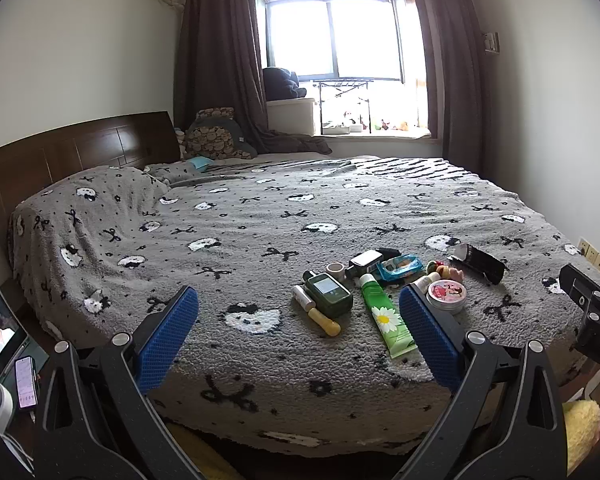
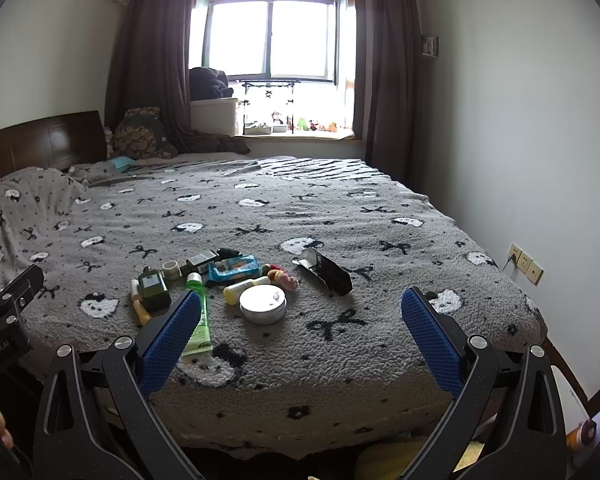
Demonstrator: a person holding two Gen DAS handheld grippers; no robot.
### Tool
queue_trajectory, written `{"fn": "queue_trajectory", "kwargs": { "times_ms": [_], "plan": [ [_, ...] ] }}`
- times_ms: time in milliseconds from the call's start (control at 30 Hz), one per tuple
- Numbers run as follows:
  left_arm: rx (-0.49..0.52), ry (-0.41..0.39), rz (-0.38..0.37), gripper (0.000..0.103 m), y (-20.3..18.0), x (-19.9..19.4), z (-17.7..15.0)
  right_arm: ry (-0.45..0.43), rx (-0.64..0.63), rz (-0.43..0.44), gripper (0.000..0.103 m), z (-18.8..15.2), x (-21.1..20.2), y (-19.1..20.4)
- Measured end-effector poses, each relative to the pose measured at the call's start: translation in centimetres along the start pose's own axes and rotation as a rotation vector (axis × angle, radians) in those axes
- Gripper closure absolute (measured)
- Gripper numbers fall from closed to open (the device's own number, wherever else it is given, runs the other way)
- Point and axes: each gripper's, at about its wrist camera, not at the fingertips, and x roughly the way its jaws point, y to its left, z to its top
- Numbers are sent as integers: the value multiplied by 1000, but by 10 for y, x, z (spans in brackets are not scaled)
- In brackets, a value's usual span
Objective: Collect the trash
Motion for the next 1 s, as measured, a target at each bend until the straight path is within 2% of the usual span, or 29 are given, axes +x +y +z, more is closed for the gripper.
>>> {"fn": "queue_trajectory", "kwargs": {
  "times_ms": [800, 1000],
  "plan": [
    [10, -5, -1, 8, 0, 0, 1, -27, -18, -15, 3, 0, 1, 2],
    [14, 17, -4, 8, 0, 10, -7, -30, -24, 23, 3, -8, 9, 2]
  ]
}}
